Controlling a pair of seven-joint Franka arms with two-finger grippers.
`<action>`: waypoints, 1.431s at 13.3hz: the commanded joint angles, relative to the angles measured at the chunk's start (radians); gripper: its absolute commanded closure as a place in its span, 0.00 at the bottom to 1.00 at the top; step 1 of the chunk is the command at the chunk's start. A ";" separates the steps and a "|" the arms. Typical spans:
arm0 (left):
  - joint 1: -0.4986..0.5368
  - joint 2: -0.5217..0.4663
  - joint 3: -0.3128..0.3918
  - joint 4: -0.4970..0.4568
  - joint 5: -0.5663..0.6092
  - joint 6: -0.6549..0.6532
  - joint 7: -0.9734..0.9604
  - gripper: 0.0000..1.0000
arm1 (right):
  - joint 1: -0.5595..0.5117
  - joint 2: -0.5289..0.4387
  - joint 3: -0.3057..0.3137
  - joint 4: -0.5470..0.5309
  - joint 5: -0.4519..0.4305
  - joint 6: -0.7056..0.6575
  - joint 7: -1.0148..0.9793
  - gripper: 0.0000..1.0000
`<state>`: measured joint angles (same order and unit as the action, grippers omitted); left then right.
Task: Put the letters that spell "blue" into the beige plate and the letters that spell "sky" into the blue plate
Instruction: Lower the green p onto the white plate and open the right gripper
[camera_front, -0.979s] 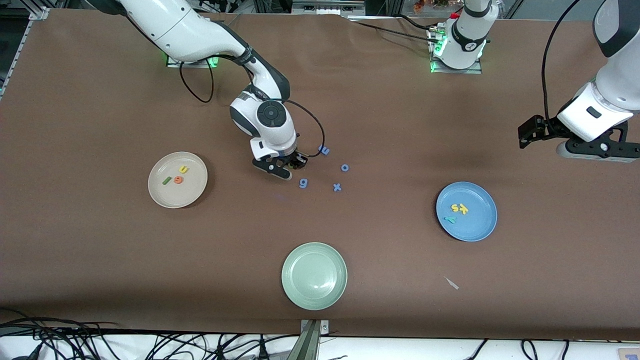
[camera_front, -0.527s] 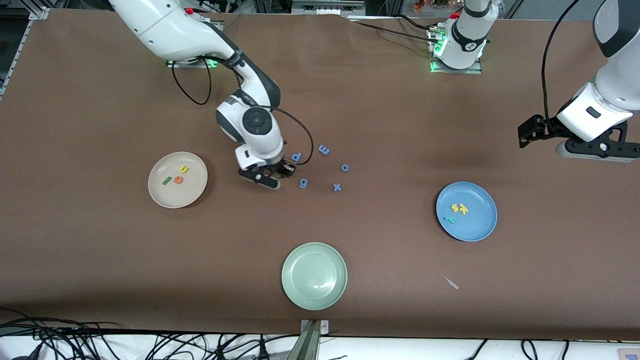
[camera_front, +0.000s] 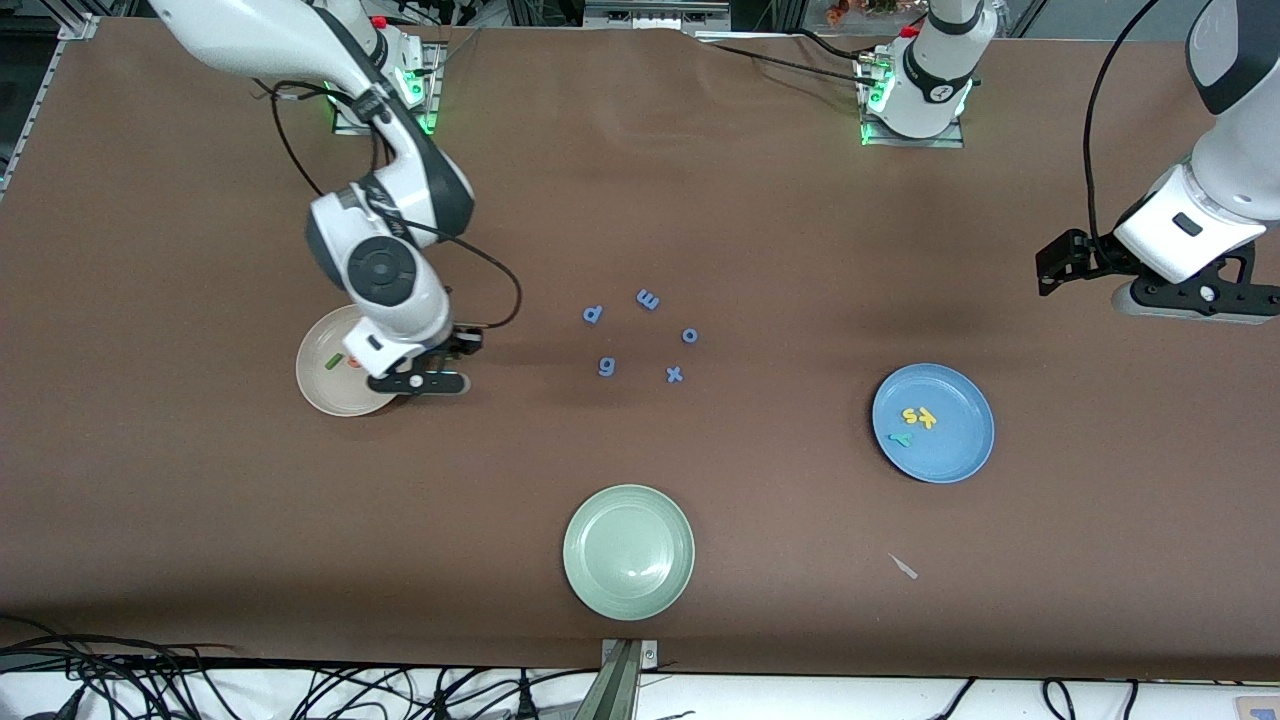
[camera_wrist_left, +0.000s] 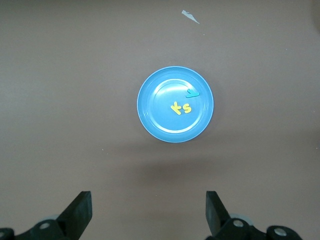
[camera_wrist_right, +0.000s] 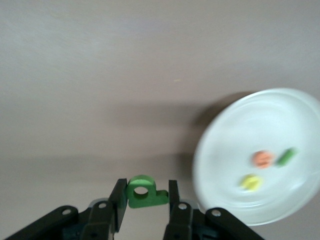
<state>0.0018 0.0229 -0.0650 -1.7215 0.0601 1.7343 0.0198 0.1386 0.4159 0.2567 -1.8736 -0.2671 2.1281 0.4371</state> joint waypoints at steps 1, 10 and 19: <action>0.004 0.009 -0.002 0.025 -0.014 -0.022 0.000 0.00 | -0.022 -0.120 -0.080 -0.155 0.022 0.054 -0.231 0.73; 0.003 0.009 -0.002 0.026 -0.014 -0.024 -0.003 0.00 | -0.053 -0.151 -0.162 -0.315 0.107 0.262 -0.344 0.63; 0.003 0.011 -0.004 0.034 -0.014 -0.025 -0.003 0.00 | -0.053 -0.137 -0.148 -0.303 0.154 0.271 -0.299 0.11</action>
<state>0.0018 0.0229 -0.0651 -1.7159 0.0601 1.7315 0.0198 0.0847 0.2931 0.1061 -2.1683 -0.1334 2.3918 0.1241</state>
